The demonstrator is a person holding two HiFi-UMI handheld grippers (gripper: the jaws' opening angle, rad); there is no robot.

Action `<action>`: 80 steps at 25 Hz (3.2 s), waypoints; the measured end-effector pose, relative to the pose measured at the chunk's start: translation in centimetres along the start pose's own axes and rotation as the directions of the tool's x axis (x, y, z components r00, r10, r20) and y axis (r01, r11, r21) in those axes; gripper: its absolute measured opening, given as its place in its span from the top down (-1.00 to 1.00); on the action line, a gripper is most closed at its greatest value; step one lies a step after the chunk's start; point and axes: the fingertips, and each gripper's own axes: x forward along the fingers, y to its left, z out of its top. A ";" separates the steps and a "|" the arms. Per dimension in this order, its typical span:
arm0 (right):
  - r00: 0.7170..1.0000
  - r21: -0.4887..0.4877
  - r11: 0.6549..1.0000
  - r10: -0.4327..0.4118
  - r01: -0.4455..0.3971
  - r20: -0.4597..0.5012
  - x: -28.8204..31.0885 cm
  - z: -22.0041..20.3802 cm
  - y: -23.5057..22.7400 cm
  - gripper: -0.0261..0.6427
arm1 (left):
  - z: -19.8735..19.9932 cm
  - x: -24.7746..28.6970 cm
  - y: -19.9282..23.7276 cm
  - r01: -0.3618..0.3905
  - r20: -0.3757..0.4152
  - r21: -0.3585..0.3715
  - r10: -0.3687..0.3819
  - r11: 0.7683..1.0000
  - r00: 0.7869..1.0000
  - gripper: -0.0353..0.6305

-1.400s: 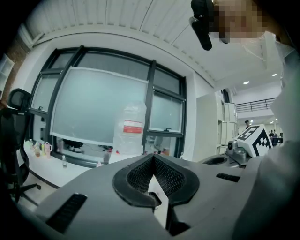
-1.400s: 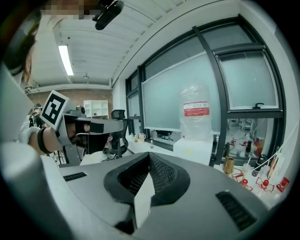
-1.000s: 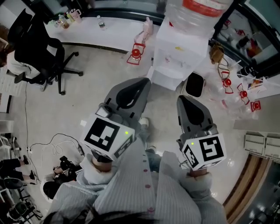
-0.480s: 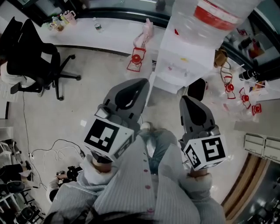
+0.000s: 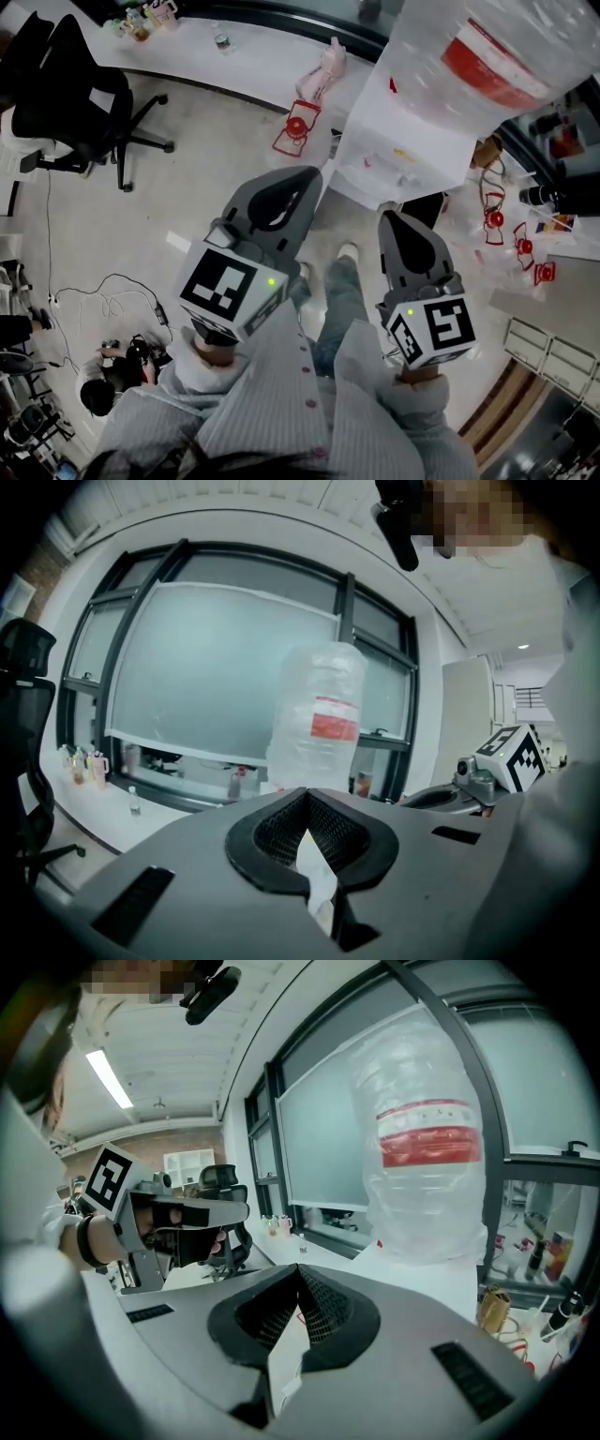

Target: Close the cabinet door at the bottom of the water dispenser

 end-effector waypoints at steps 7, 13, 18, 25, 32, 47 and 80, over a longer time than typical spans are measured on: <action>0.985 -0.054 0.985 0.164 -0.167 -0.049 3.2 -0.3 -3.9 0.88 | -0.2 5.1 1.0 -0.136 0.012 -0.034 0.137 0.990 0.991 0.86; 0.934 -0.096 0.934 0.330 -0.343 -0.134 6.4 -2.3 -4.5 0.88 | -1.9 6.3 1.9 -0.265 0.023 -0.068 0.268 0.962 0.963 0.86; 0.902 -0.116 0.903 0.390 -0.414 -0.186 9.1 -4.6 -2.9 0.88 | -5.4 4.9 4.5 -0.341 -0.016 -0.100 0.341 0.935 0.940 0.86; 0.885 -0.057 0.910 0.382 -0.410 -0.265 12.1 -10.3 -0.6 0.88 | -11.2 2.5 7.6 -0.387 -0.076 -0.148 0.380 0.910 0.922 0.86; 0.879 -0.037 0.919 0.364 -0.393 -0.309 16.0 -15.8 1.5 0.88 | -18.3 1.3 10.9 -0.408 -0.128 -0.184 0.389 0.894 0.912 0.86; 0.853 -0.023 0.935 0.313 -0.354 -0.418 24.5 -30.3 3.7 0.88 | -31.9 2.7 15.0 -0.394 -0.206 -0.230 0.351 0.890 0.913 0.86; 0.714 -0.103 0.938 0.178 -0.331 -0.677 30.8 -50.2 6.0 0.39 | -46.0 1.5 17.5 -0.466 -0.377 -0.356 0.331 0.810 0.865 0.86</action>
